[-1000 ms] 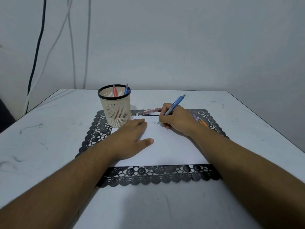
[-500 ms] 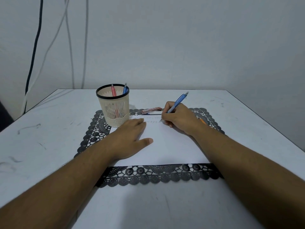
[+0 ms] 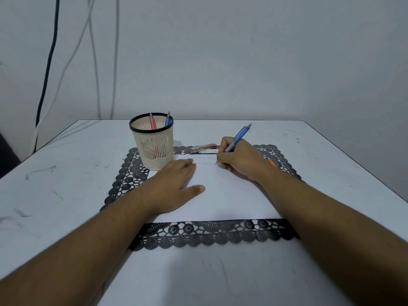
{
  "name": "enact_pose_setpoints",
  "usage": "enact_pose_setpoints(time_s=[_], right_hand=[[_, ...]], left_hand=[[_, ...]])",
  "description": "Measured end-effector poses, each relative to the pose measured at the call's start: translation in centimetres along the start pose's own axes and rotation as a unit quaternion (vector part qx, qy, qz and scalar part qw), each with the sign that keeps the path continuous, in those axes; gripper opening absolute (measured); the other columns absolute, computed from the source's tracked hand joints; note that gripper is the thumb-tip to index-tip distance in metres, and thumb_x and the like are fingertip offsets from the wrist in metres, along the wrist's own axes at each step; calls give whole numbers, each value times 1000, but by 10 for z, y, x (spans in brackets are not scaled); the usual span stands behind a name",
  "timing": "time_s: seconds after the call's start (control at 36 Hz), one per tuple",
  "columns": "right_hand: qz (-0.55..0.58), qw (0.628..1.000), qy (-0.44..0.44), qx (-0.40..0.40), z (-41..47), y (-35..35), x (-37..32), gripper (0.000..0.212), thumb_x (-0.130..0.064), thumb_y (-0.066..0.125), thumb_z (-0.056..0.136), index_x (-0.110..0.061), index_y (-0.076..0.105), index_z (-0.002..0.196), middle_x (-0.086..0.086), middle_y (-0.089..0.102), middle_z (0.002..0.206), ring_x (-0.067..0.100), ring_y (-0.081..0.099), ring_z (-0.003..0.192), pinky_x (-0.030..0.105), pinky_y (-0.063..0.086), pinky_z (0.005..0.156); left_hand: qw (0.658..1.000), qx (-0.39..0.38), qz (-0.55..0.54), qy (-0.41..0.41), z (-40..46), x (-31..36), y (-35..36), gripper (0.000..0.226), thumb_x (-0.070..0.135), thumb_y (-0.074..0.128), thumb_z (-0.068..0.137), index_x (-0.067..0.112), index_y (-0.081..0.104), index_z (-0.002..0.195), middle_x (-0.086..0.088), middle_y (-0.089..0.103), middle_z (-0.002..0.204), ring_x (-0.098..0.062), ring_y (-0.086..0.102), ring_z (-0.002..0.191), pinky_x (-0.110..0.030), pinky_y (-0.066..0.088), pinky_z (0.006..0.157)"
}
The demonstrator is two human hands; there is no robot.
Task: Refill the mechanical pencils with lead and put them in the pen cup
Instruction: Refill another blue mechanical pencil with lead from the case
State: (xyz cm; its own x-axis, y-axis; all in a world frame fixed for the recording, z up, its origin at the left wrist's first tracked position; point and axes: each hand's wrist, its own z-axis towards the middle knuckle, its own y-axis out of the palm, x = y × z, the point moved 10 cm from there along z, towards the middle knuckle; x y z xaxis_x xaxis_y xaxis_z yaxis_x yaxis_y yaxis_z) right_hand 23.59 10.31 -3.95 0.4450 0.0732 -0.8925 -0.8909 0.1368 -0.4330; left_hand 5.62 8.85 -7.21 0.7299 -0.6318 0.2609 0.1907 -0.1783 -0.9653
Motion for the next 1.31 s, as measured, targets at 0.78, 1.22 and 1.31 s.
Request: enact_pose_setpoints(time_s=[0.78,1.22,1.31], right_hand=[[66,997,-10,26,-2,-12,2,20,4,65,91,-7,56,76,20,63,69,22,57,61,31,48,52],[47,999,-4,-2,-2,-7,6,18,-1,68,90,-9,59,77,8,63,66,13,59,57,22,47,53],[41,999,-4,-2,-3,-6,4,19,1,68,90,-9,59,77,8,62,66,10,59,55,21,46,52]], left_hand=[[1000,-7,-6,-6,-5,4,-3,79,59,42,103,17,17,164,5,7,172,-11,4,157,-28,7,123],[1000,-1,-3,-2,-4,2,-2,80,61,41,102,17,17,164,5,8,172,-13,4,157,-32,9,126],[1000,-1,-1,-3,-3,2,-2,80,61,41,102,17,17,164,5,8,172,-12,4,157,-31,9,125]])
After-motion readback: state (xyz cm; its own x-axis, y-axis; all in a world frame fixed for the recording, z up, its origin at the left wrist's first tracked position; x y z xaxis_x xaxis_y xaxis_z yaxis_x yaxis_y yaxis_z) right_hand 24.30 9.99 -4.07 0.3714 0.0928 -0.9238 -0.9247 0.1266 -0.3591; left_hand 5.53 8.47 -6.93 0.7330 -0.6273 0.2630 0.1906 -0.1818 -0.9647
